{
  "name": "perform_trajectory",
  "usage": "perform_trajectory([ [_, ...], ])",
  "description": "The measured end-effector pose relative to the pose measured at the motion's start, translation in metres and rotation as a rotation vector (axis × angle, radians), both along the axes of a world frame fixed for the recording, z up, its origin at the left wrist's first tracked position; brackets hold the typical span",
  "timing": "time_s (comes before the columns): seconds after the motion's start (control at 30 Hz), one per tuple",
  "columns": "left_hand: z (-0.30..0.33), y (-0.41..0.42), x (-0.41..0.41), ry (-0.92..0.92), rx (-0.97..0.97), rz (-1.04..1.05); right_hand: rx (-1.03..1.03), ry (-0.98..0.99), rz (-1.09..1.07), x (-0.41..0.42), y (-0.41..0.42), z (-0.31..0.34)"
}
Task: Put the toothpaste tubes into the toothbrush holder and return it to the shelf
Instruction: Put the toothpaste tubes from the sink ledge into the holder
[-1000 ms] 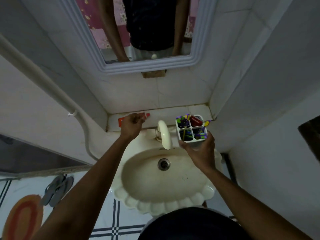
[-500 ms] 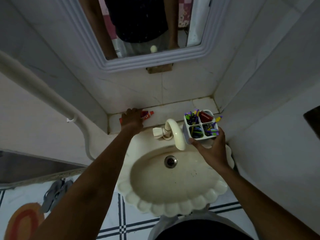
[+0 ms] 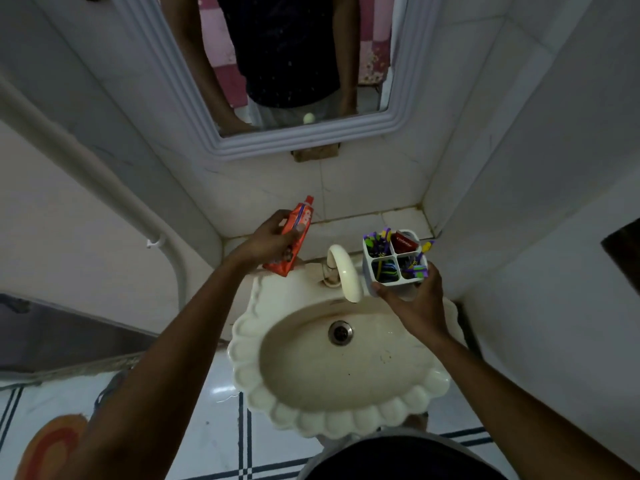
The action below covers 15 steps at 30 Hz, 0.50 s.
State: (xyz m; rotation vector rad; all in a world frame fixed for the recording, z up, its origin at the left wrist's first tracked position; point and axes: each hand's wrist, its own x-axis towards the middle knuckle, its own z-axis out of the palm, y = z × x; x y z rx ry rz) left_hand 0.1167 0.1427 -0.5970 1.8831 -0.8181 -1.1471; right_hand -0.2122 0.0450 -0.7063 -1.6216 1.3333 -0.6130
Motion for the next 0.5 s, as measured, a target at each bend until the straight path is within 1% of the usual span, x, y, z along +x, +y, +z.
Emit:
perform_trajectory([
  [0.03, 0.013, 0.002, -0.002, 0.088, -0.022, -0.042, -0.001, 0.005, 0.005, 0.000, 0.000, 0.002],
  [0.07, 0.024, 0.003, -0.006, 0.104, -0.042, -0.097, -0.003, 0.008, 0.010, 0.000, 0.000, 0.003],
  [0.1, 0.035, 0.003, -0.010, 0.058, -0.056, -0.155, -0.003, 0.009, 0.012, 0.000, 0.000, 0.005],
  [0.17, 0.058, -0.001, -0.025, -0.118, -0.087, -0.230, -0.005, 0.004, 0.016, -0.002, -0.001, 0.009],
  [0.3, 0.089, -0.012, -0.059, -0.517, -0.147, -0.265, -0.009, 0.015, 0.030, -0.003, -0.003, 0.015],
  [0.33, 0.092, -0.015, -0.068, -0.589, -0.155, -0.281, -0.006, 0.024, 0.034, -0.004, -0.003, 0.016],
  [0.5, 0.087, -0.027, -0.103, -0.777, -0.172, -0.378, 0.017, 0.046, 0.052, -0.007, -0.003, 0.019],
])
